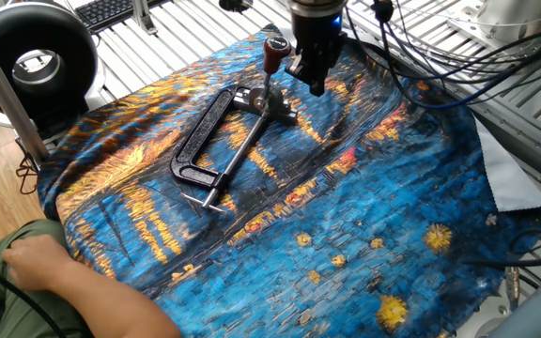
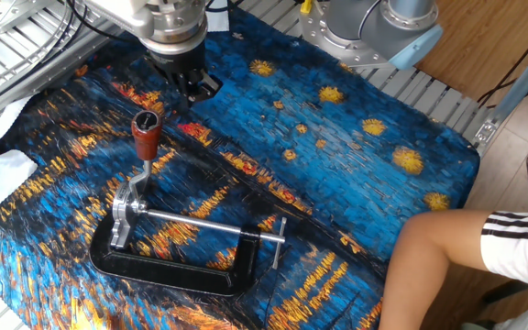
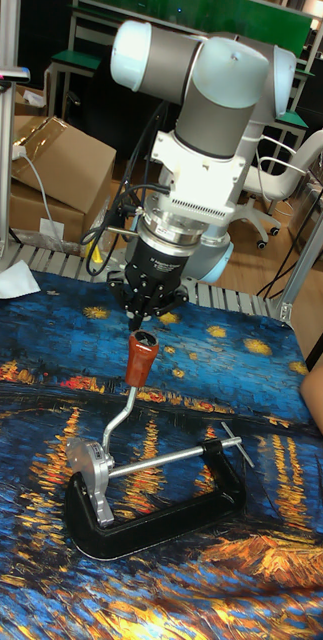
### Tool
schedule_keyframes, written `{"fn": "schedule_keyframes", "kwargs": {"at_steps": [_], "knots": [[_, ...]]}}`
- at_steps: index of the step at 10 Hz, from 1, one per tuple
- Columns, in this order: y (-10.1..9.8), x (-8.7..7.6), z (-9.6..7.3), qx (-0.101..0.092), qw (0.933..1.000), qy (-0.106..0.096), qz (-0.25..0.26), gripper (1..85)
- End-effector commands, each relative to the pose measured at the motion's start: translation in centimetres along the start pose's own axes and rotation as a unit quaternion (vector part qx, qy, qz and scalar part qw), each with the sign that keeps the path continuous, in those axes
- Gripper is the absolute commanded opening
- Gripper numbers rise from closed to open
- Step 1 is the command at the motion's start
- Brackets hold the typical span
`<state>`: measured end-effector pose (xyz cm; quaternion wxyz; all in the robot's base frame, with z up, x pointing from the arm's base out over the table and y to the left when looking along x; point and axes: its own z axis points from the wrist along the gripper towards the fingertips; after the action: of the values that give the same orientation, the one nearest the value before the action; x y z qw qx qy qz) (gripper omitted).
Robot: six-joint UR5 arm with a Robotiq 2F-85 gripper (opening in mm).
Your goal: Push down the lever
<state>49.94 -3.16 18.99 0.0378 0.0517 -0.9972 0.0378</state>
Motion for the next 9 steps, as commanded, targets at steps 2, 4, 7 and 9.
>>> {"fn": "schedule_keyframes", "kwargs": {"at_steps": [2,4,7,9], "knots": [[0.45,-0.37,0.29,-0.012,0.9999,-0.008,0.002,1.0],[0.43,-0.35,0.32,-0.012,0.9999,-0.010,0.001,1.0],[0.68,-0.71,0.46,-0.019,0.9996,-0.020,0.002,1.0],[0.46,-0.66,0.50,-0.015,0.9997,-0.019,-0.005,1.0]]}}
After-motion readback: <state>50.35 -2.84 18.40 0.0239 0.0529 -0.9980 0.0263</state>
